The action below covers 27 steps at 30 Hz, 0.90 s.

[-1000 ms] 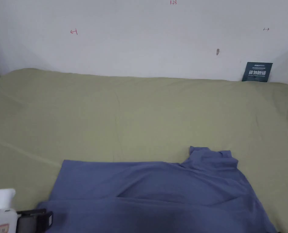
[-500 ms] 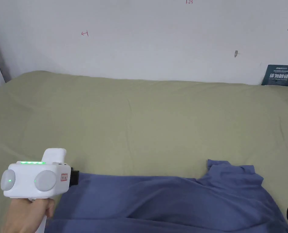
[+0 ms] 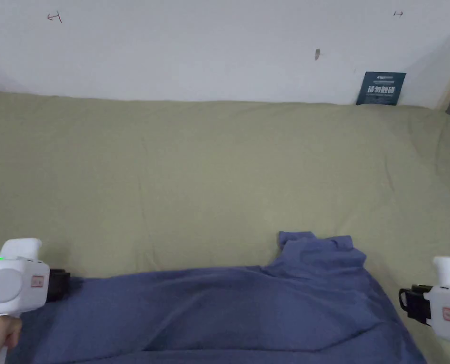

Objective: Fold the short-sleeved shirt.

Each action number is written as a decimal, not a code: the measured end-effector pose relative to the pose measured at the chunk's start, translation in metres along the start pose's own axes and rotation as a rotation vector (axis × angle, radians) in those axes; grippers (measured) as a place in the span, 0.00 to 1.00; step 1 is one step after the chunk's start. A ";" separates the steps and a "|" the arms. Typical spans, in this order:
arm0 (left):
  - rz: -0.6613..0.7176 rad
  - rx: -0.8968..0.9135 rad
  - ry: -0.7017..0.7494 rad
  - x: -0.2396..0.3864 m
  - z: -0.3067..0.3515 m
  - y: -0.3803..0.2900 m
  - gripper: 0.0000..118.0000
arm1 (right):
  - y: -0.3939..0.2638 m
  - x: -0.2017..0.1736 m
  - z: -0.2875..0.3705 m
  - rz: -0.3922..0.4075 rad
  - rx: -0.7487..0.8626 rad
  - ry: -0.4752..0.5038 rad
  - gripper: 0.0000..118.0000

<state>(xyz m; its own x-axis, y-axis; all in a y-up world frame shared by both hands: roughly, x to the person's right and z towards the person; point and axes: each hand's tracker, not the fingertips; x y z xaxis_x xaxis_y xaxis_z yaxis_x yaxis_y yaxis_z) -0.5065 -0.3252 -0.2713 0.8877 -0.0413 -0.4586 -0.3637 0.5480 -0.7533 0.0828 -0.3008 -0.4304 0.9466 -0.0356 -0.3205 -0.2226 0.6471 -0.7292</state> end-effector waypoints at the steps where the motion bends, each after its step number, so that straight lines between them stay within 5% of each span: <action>1: 0.001 0.012 -0.021 -0.002 0.003 0.000 0.41 | 0.005 -0.001 -0.002 0.003 -0.003 0.001 0.02; 2: 0.007 0.017 -0.066 -0.004 0.005 -0.001 0.10 | 0.010 -0.001 -0.005 0.004 -0.005 0.006 0.02; 3: 0.016 0.007 -0.074 -0.003 0.005 0.002 0.02 | 0.017 0.000 -0.011 0.009 -0.009 0.009 0.02; 8: -0.009 -0.001 -0.046 0.001 0.000 0.002 0.02 | 0.039 -0.005 -0.050 0.050 -0.083 0.038 0.04; 9: -0.006 -0.005 -0.046 0.001 -0.001 0.002 0.02 | 0.040 -0.005 -0.060 0.056 -0.115 0.050 0.19; 10: -0.005 -0.007 -0.046 0.001 -0.001 0.002 0.02 | 0.042 -0.005 -0.071 0.061 -0.143 0.061 0.52; 11: -0.005 -0.009 -0.047 0.001 -0.002 0.004 0.02 | 0.042 -0.005 -0.082 0.061 -0.184 0.077 0.95; 12: -0.005 -0.014 -0.048 0.002 -0.003 0.005 0.02 | 0.041 -0.006 -0.093 0.066 -0.218 0.092 1.00; 18: -0.005 -0.015 -0.053 0.001 -0.004 0.005 0.02 | 0.047 -0.018 -0.101 0.068 -0.219 0.040 0.75; 19: -0.005 -0.014 -0.053 0.001 -0.003 0.006 0.02 | 0.046 -0.020 -0.094 0.086 -0.201 0.022 0.63; 20: -0.006 -0.014 -0.054 0.000 -0.004 0.006 0.02 | 0.047 -0.019 -0.087 0.098 -0.186 0.013 0.40; 21: -0.006 -0.014 -0.056 0.000 -0.003 0.006 0.02 | 0.049 -0.012 -0.084 0.088 -0.174 0.015 0.05; 24: -0.007 -0.017 -0.067 -0.004 0.006 0.008 0.02 | 0.050 -0.005 -0.061 0.012 -0.140 0.095 0.01; 27: 0.003 0.005 -0.092 -0.011 0.026 0.008 0.02 | 0.055 -0.011 -0.035 0.049 -0.105 0.094 0.01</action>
<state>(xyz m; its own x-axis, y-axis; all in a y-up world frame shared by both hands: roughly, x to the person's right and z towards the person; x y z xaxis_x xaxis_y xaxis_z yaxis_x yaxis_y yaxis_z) -0.5118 -0.2989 -0.2599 0.9087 0.0368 -0.4157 -0.3652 0.5521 -0.7495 0.0523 -0.2915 -0.4878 0.9092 -0.0800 -0.4086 -0.2956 0.5670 -0.7688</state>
